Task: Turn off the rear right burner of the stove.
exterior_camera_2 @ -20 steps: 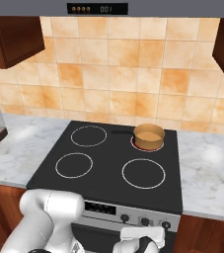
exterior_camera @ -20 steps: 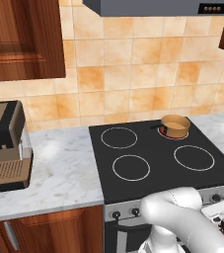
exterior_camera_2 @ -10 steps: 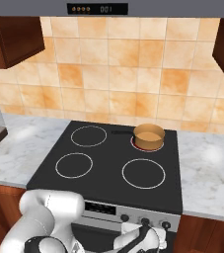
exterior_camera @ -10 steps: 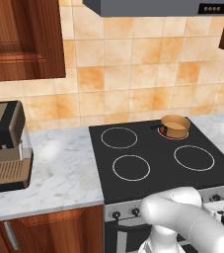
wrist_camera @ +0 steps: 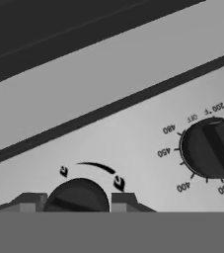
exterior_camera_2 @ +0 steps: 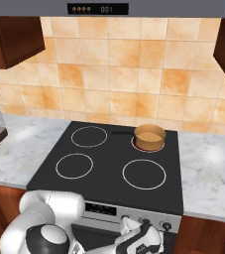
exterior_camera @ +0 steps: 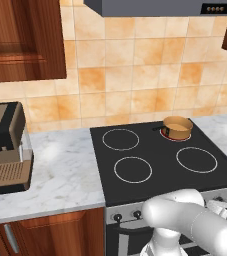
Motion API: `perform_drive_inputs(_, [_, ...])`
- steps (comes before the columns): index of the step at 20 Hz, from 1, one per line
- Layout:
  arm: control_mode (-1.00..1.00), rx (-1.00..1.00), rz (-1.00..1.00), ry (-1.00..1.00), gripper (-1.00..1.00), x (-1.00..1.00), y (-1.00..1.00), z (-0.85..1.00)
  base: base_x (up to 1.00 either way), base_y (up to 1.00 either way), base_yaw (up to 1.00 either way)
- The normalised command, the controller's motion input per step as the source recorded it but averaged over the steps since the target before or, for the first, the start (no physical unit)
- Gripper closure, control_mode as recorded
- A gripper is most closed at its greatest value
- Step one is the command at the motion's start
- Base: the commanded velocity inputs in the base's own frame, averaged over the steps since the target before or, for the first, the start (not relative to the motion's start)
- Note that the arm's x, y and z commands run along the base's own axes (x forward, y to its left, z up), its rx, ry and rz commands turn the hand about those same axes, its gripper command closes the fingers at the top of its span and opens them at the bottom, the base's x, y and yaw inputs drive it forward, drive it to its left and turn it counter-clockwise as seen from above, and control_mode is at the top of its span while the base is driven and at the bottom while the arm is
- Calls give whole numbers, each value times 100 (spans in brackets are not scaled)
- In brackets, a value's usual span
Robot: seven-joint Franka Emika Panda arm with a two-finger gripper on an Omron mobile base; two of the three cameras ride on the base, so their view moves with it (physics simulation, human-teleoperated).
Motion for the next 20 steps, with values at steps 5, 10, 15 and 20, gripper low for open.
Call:
perform_drive_inputs(5, [-100, 57, -3, 0, 100, 0, 43, 0, 0, 0, 0])
perform_drive_inputs(10, [-100, 56, -3, 0, 100, 0, 55, 0, 0, 0, 0])
perform_drive_inputs(15, [-100, 53, -4, 0, 100, 17, 64, 0, 0, 0, 0])
perform_drive_inputs(20, [-100, 50, -5, 0, 100, 25, 77, 0, 0, 0, 0])
